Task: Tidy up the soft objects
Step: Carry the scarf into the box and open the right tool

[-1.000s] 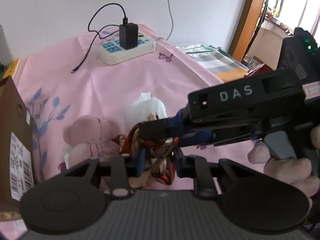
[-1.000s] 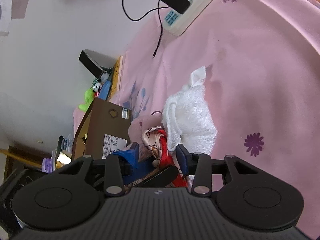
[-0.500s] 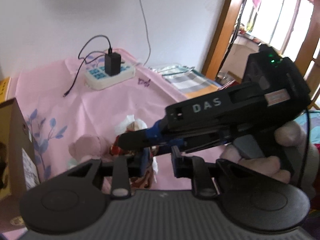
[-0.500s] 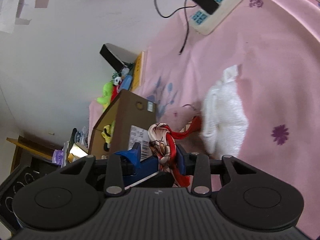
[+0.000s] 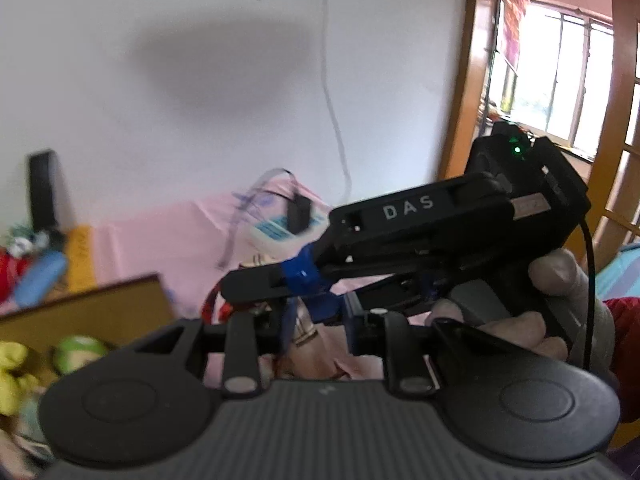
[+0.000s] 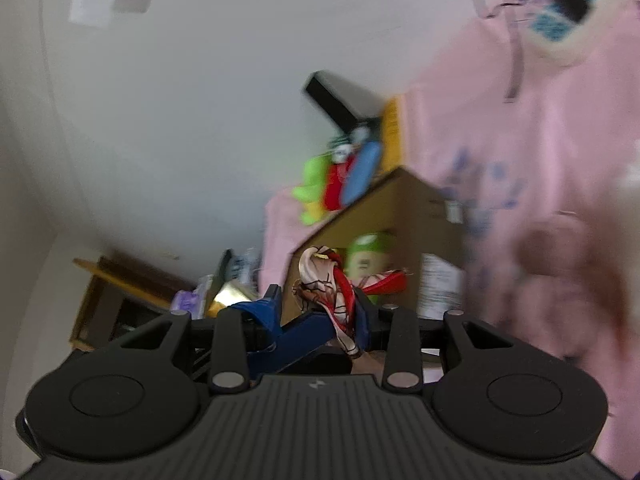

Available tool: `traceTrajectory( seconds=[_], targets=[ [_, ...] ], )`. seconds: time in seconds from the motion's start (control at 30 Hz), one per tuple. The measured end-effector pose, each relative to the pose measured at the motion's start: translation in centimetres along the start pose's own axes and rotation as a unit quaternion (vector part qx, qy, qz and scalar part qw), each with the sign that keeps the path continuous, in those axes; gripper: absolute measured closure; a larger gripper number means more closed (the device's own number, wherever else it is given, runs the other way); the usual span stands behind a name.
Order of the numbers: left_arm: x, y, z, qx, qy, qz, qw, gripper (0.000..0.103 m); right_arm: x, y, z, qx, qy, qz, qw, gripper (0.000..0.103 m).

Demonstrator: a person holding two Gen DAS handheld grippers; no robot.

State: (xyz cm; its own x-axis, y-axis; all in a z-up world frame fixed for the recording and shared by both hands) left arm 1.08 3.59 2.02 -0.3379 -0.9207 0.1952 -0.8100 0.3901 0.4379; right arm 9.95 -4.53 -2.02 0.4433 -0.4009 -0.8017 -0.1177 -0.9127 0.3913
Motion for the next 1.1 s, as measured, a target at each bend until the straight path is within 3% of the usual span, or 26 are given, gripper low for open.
traceTrajectory(
  seconds=[0.27, 0.63, 0.83, 0.97, 1.1],
  targets=[
    [-5.7, 5.2, 0.8, 0.010, 0.011, -0.059, 0.9982, 0.085, -6.3, -6.7, 0.9, -0.015, 0.049, -0.028, 0.998, 0.083],
    [-12.8, 6.9, 7.0, -0.040, 0.095, -0.104, 0.9892, 0.085, -6.7, -15.5, 4.7, -0.072, 0.071, 0.044, 0.994, 0.080],
    [-14.7, 7.8, 9.7, -0.058, 0.123, -0.117, 0.9838, 0.080, -6.0, -16.8, 6.3, -0.080, 0.087, 0.082, 0.990, 0.079],
    [-15.1, 8.3, 9.9, -0.059, 0.125, -0.129, 0.9820, 0.065, -5.7, -16.2, 6.2, -0.072, 0.078, 0.090, 0.990, 0.079],
    [-14.4, 8.9, 9.1, -0.046, 0.119, -0.124, 0.9840, 0.062, -5.9, -15.2, 5.8, -0.053, 0.078, 0.093, 0.991, 0.079]
  ],
)
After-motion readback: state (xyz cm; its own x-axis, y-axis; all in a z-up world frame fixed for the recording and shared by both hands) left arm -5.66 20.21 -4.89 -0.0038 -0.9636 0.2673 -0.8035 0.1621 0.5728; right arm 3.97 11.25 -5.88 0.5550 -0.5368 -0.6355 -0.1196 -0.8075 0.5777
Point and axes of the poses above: each gripper's, at about its wrist camera, not at the fingertips, and y roughly against the way its jaws point, x to its right, z to its underside, the point moved 7 cm from there along -y, roughly the way its jaws point, and after that the axes turned 14 degrees about z, right-handed, at the moved point
